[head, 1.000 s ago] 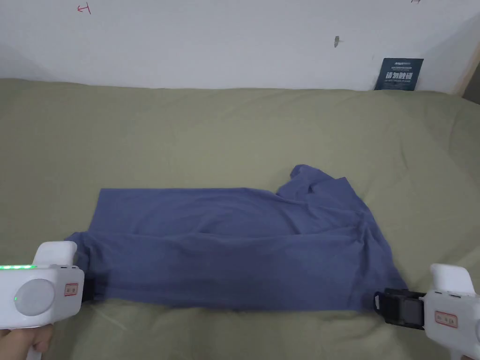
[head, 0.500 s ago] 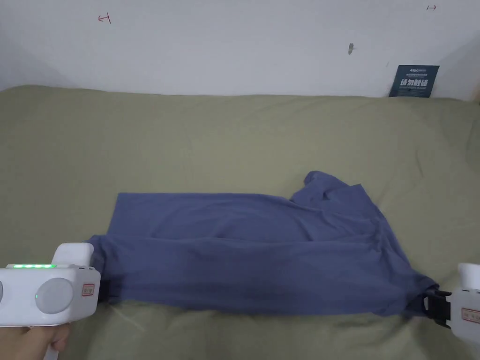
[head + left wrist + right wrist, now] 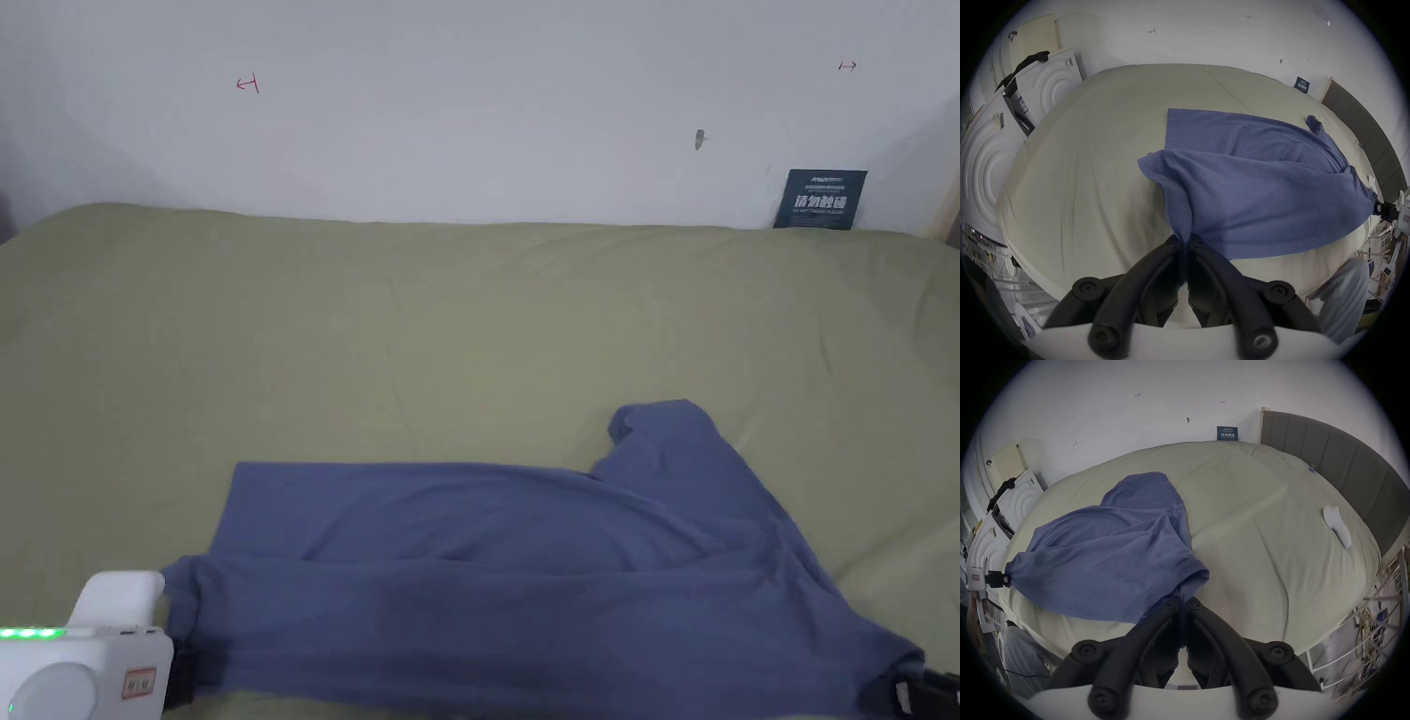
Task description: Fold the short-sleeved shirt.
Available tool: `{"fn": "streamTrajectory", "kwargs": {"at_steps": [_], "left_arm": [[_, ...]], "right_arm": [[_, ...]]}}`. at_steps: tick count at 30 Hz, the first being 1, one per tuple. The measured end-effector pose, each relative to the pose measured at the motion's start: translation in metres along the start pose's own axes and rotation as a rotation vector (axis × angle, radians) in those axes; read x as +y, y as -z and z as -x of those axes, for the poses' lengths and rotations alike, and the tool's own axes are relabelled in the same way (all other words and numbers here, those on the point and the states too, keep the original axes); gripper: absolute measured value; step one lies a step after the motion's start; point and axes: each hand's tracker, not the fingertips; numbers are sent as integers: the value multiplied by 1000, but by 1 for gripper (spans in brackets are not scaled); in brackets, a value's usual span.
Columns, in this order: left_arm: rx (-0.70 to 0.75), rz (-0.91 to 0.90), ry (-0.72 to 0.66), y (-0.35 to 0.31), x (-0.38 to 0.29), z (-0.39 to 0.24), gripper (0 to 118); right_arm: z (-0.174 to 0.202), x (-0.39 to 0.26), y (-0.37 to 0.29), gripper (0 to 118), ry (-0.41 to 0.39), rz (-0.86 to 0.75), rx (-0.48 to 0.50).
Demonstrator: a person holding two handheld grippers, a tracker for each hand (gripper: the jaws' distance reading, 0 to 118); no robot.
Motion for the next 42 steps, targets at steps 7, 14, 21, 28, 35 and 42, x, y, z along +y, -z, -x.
{"fn": "streamTrajectory", "kwargs": {"at_steps": [7, 14, 21, 28, 35, 42], "left_arm": [[-5, 13, -13, -11, -21, 11, 4], [-6, -15, 17, -10, -23, 13, 103], [17, -232, -21, -44, 8, -1, 116], [4, -340, -47, -28, 65, -24, 0], [46, -197, -36, 63, 123, -25, 6], [169, -28, -20, 148, 165, -6, 118]], "right_arm": [[-1, -26, -13, 6, 11, 19, 16], [1, -14, -11, 107, 31, 41, 43], [39, 15, -31, 112, -14, -131, 55], [83, 54, -20, 3, -55, -357, 24], [80, 76, 26, 2, -30, -298, 31], [65, 84, 62, 2, -45, -230, -11]]}}
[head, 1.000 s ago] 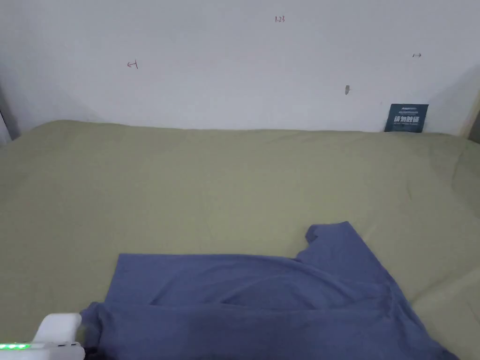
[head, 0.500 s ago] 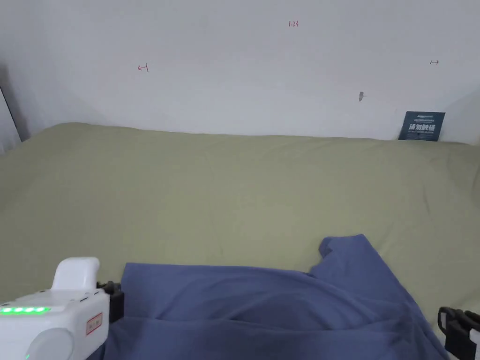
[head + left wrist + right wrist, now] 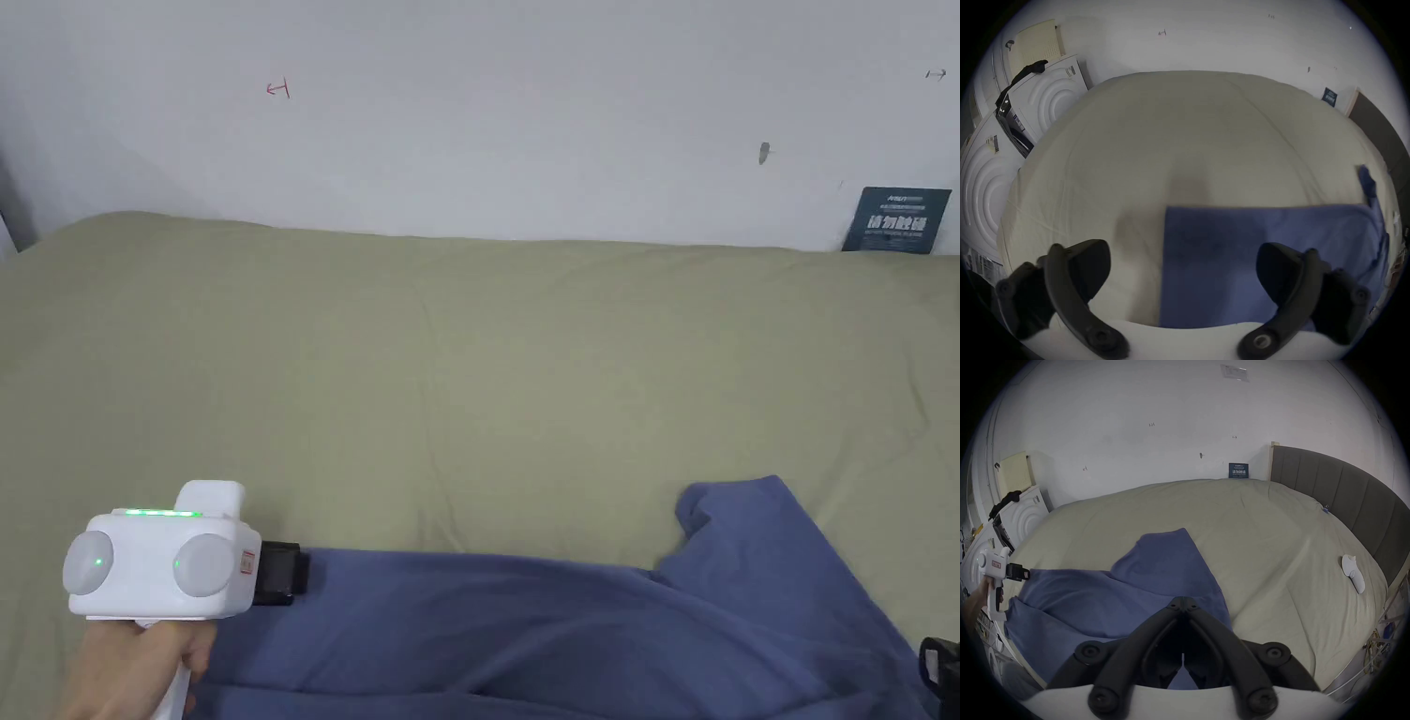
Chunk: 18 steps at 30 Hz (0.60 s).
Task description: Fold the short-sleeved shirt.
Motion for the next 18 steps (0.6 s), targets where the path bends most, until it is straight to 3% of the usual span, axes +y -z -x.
{"fn": "streamTrajectory", "kwargs": {"at_steps": [4, 5, 7, 9, 11, 15, 16, 17, 18], "left_arm": [[-1, 38, 11, 15, 7, -10, 117], [-9, 47, 9, 15, 7, -12, 112], [-94, 45, -10, 4, 6, -14, 93], [-110, 22, 24, -8, 5, -18, 62], [-127, 13, 30, -13, 6, -15, 3], [-135, 21, 13, -14, 7, -15, 3], [-132, 21, 14, -15, 7, -16, 3], [-130, 23, 15, -14, 7, -17, 3], [-129, 24, 12, -15, 6, -18, 3]], "right_arm": [[-6, 1, 21, 2, -10, 40, -17], [-8, 3, 26, 2, -9, 56, -15], [-11, 7, 36, 2, -10, 69, -17], [-14, 16, 47, 2, -22, 97, -26], [-18, 25, 60, 2, -21, 114, -31], [-30, 46, 94, 3, -17, 183, -47], [-32, 50, 103, 16, -21, 203, -57], [-35, 54, 113, 66, -23, 247, -66], [-39, 58, 125, 107, -16, 292, -61]]}}
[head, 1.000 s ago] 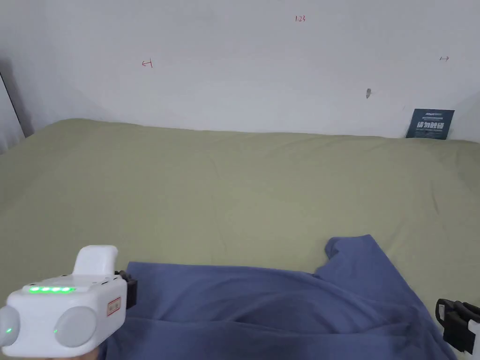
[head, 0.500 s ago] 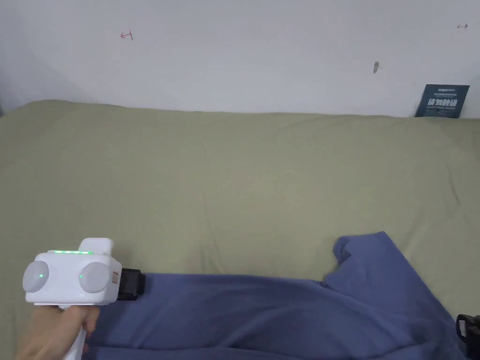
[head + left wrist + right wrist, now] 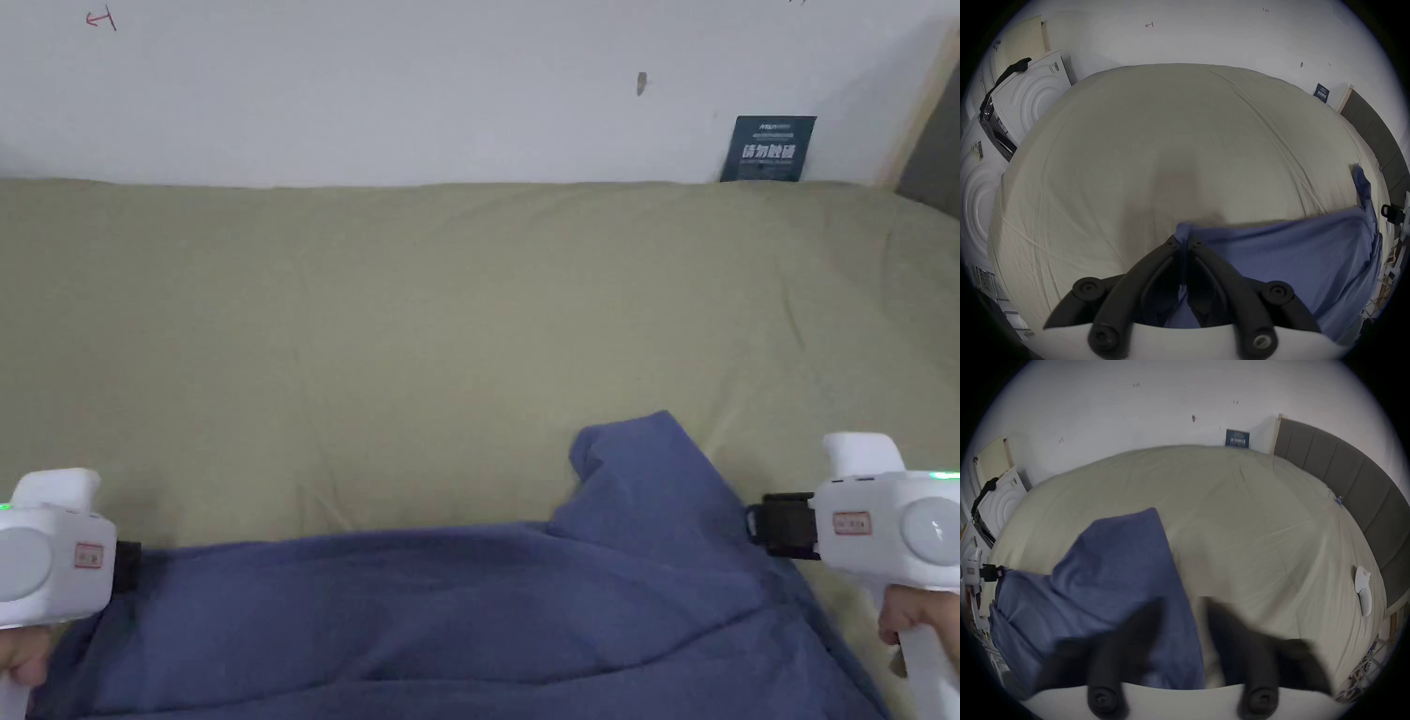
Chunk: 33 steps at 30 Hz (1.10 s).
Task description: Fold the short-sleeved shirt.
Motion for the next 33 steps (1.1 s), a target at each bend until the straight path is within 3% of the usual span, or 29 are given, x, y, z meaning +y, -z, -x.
{"fn": "streamTrajectory", "kwargs": {"at_steps": [1, 3, 4, 6, 7, 8, 9, 11, 12, 15, 20, 26, 33], "left_arm": [[0, 3, 0, 2, 2, 2, 3], [3, 2, 6, 1, 1, 0, 3], [3, 4, 11, 1, 1, -1, 3], [5, 4, 19, 4, 1, 1, 3], [5, 5, 19, 4, 1, 1, 3], [4, 6, 17, 4, 1, 1, 3], [3, 9, 16, 7, 2, 2, 3], [0, 9, 16, 5, 3, 3, 3], [-2, 10, 15, 3, 3, 4, 3], [-16, 0, 8, -8, 3, 10, 3], [-87, -49, -54, -46, -3, 29, 3], [-92, -121, -29, -110, -34, 44, 3], [-93, -168, 5, -159, -111, 60, 3]], "right_arm": [[-1, 4, 14, 117, -5, 78, 18], [0, 8, 36, 107, -12, 107, 55], [-1, 10, 47, 106, -19, 119, -4], [1, 9, 71, 100, -53, 179, 5], [13, 8, 43, 100, -71, 204, -1], [16, 7, 35, 91, -80, 167, -10], [17, 9, 26, 71, -83, 154, -9], [6, 12, 28, 8, -97, 98, -15], [1, 14, 20, 2, -97, 85, -2], [-2, 19, -6, 1, -25, 45, 54], [-9, 21, -55, 1, -19, -26, 110], [-11, -9, -125, 1, -26, -110, 158], [-17, -90, -188, 1, -39, -176, 181]]}}
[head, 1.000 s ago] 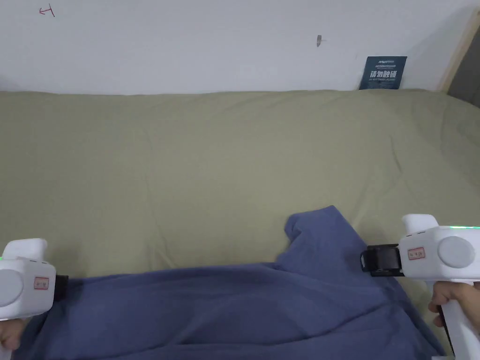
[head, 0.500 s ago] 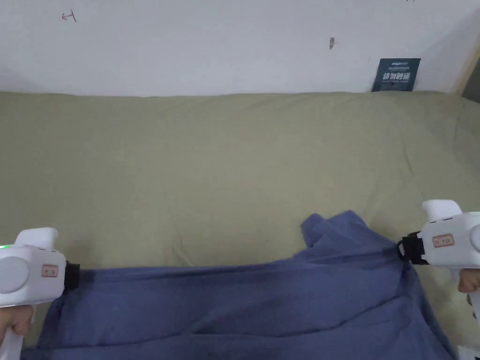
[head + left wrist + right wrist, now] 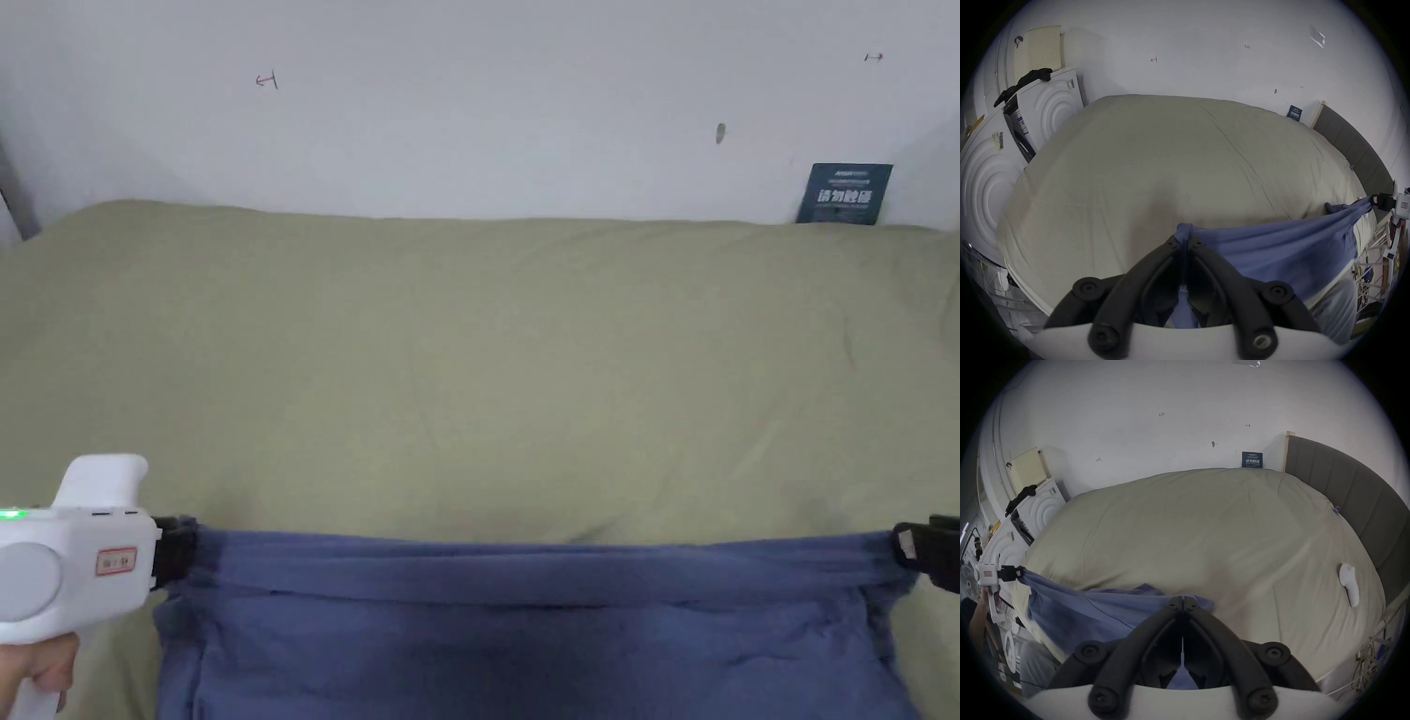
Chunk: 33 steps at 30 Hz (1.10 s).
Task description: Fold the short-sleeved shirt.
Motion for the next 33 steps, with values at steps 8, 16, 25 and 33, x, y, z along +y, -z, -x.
{"fn": "streamTrajectory", "kwargs": {"at_steps": [8, 16, 25, 33], "left_arm": [[-15, 13, 55, -14, -85, 12, 3], [-19, 29, 48, 4, -108, 17, 19], [43, -181, 5, -59, -67, -12, 117], [8, -627, 76, -142, -11, -131, 64]], "right_arm": [[-7, -99, -23, 1, 16, 77, -12], [-18, -129, 8, 4, 32, 140, -35], [16, -84, -41, 112, 78, -77, -47], [149, -28, -107, 51, -120, -613, -107]]}}
